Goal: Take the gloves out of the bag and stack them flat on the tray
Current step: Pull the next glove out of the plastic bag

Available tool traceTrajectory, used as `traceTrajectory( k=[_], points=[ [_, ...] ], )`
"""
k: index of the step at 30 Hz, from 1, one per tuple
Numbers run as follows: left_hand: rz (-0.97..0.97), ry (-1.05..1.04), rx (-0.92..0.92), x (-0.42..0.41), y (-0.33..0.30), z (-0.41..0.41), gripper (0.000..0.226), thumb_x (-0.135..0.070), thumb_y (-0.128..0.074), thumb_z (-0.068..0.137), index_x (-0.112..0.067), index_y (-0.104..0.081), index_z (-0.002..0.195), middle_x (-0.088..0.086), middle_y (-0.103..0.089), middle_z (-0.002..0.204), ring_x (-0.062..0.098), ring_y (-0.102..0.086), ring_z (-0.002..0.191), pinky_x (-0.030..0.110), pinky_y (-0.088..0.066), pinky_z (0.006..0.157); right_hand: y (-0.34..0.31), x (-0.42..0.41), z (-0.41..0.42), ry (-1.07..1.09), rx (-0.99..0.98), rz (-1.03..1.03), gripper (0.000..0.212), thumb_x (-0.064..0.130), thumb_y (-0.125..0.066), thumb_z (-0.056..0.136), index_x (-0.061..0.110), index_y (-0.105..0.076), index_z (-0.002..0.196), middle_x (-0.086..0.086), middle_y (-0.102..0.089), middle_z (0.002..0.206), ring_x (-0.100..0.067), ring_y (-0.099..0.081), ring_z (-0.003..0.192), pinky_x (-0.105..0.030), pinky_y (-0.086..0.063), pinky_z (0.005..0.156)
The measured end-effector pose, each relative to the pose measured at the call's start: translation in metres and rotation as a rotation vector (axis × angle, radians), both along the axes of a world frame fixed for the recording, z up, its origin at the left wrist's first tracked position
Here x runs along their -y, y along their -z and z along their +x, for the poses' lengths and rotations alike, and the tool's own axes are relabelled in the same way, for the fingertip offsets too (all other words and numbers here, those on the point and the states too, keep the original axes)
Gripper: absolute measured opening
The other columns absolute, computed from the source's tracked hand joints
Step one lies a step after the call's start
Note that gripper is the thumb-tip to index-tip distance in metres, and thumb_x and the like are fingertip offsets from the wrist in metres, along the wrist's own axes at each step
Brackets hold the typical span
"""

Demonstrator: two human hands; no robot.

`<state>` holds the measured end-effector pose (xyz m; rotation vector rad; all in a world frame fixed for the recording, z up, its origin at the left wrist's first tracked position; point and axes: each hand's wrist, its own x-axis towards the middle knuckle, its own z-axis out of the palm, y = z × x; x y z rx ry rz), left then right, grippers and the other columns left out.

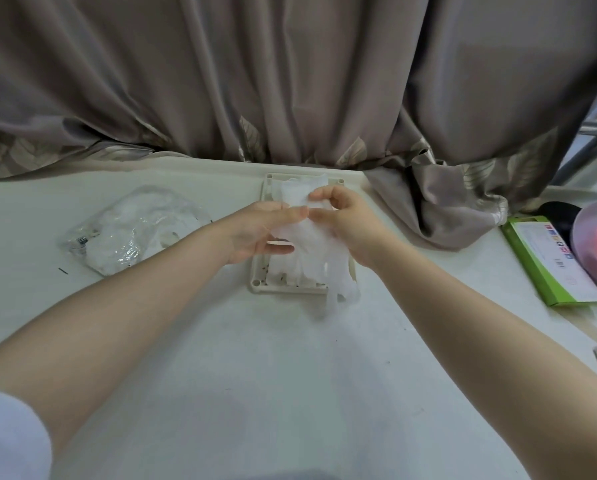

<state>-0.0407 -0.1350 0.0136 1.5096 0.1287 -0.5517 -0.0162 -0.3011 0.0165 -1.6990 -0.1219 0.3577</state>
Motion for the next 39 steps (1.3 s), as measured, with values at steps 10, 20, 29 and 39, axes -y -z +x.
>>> traceTrajectory(
  k=[10, 20, 29, 39],
  points=[
    [-0.303, -0.372, -0.084, 0.000, 0.019, 0.022, 0.027, -0.032, -0.042, 0.099, -0.015, -0.061, 0.112, 0.003, -0.066, 0.099, 0.022, -0.067, 0.081, 0.037, -0.055, 0.074, 0.024, 0.007, 0.013, -0.041, -0.004, -0.115, 0.068, 0.014, -0.066, 0.086, 0.027, -0.035, 0.145, 0.006, -0.042, 0.143, -0.018, -0.057, 0.114, -0.033, -0.055, 0.084],
    [0.050, -0.284, 0.042, -0.007, 0.059, 0.062, 0.049, -0.002, -0.054, 0.092, -0.030, -0.036, 0.128, 0.005, -0.060, 0.091, 0.018, -0.060, 0.074, 0.032, -0.049, 0.068, 0.068, 0.011, 0.069, -0.065, -0.284, -0.056, 0.082, 0.013, -0.066, 0.088, 0.033, -0.018, 0.150, 0.004, -0.044, 0.142, -0.023, -0.065, 0.103, -0.038, -0.056, 0.085],
    [0.158, -0.133, 0.113, -0.012, 0.084, 0.120, 0.024, -0.022, -0.060, 0.091, -0.023, -0.062, 0.115, -0.002, -0.063, 0.117, 0.003, -0.061, 0.094, 0.020, -0.048, 0.082, 0.097, -0.001, 0.130, -0.085, -0.132, -0.254, 0.095, 0.010, -0.066, 0.086, 0.030, 0.000, 0.152, 0.000, -0.041, 0.145, -0.019, -0.058, 0.108, -0.018, -0.053, 0.064],
    [0.896, 0.198, 0.416, -0.022, 0.112, 0.128, 0.079, -0.026, -0.065, 0.086, -0.029, -0.018, 0.150, -0.003, -0.006, 0.158, 0.016, -0.028, 0.139, 0.026, -0.031, 0.106, 0.106, 0.005, 0.137, -0.203, 0.286, -0.775, 0.078, 0.011, -0.058, 0.088, 0.029, -0.017, 0.151, 0.001, -0.002, 0.160, -0.008, -0.056, 0.084, -0.033, -0.048, 0.082]
  ],
)
